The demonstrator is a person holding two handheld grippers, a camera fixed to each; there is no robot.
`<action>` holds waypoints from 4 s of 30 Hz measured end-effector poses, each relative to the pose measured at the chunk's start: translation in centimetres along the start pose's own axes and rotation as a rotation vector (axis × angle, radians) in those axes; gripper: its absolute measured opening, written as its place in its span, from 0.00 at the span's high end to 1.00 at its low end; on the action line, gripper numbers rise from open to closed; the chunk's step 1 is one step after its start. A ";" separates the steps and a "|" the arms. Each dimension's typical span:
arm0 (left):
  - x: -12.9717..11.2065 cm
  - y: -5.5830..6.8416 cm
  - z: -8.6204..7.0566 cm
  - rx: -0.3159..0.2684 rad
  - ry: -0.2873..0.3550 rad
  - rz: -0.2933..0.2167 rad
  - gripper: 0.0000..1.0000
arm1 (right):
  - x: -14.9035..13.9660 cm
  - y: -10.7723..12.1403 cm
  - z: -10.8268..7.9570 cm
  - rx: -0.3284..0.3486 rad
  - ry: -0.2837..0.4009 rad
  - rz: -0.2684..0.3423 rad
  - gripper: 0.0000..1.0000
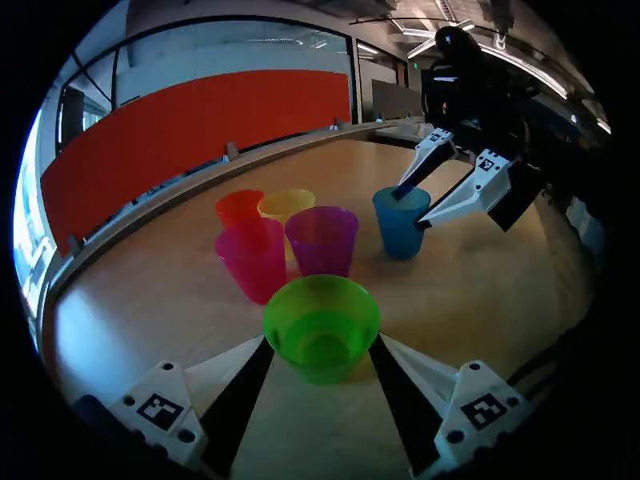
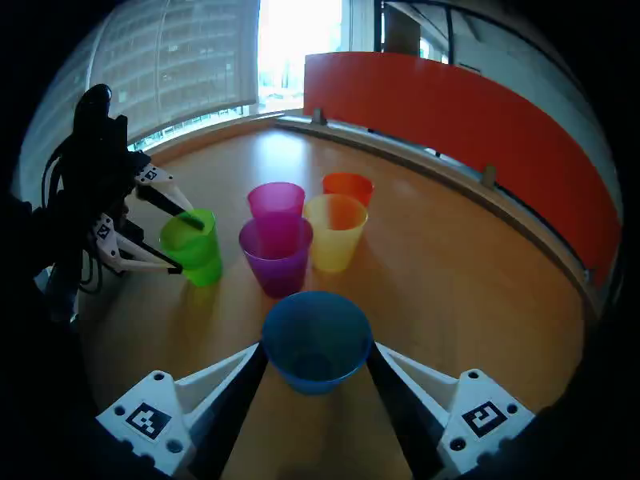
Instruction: Pour water
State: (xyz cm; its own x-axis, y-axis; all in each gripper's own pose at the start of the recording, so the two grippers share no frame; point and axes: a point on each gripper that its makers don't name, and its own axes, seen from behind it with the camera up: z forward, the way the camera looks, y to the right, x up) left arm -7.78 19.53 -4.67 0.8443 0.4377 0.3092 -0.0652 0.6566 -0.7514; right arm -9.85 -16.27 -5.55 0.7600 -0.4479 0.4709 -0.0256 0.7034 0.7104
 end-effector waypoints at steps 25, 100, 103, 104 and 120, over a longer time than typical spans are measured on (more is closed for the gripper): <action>-1.9 -0.7 -0.4 0.005 -0.076 0.017 0.16 | -2.4 0.1 -0.8 -0.040 -0.028 0.009 0.08; 4.6 -14.1 -18.9 0.675 0.539 -0.240 0.16 | 3.2 14.2 -17.8 -0.805 0.719 0.298 0.07; 4.4 -14.6 -18.7 0.689 0.540 -0.246 0.16 | 3.2 14.3 -17.8 -0.808 0.723 0.305 0.07; 4.4 -14.7 -18.7 0.696 0.541 -0.247 0.16 | 3.2 14.3 -17.8 -0.810 0.722 0.308 0.07; 4.8 -15.5 -17.7 0.774 0.558 -0.210 0.16 | 3.3 13.9 -16.3 -0.813 0.668 0.297 0.07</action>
State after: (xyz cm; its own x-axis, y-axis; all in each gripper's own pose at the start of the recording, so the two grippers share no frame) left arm 6.68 0.61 -1.85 0.9961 0.0427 -0.0773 -0.0474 0.9971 -0.0602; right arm 2.87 1.01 -2.68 0.9998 0.0172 0.0128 -0.0164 0.9982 -0.0585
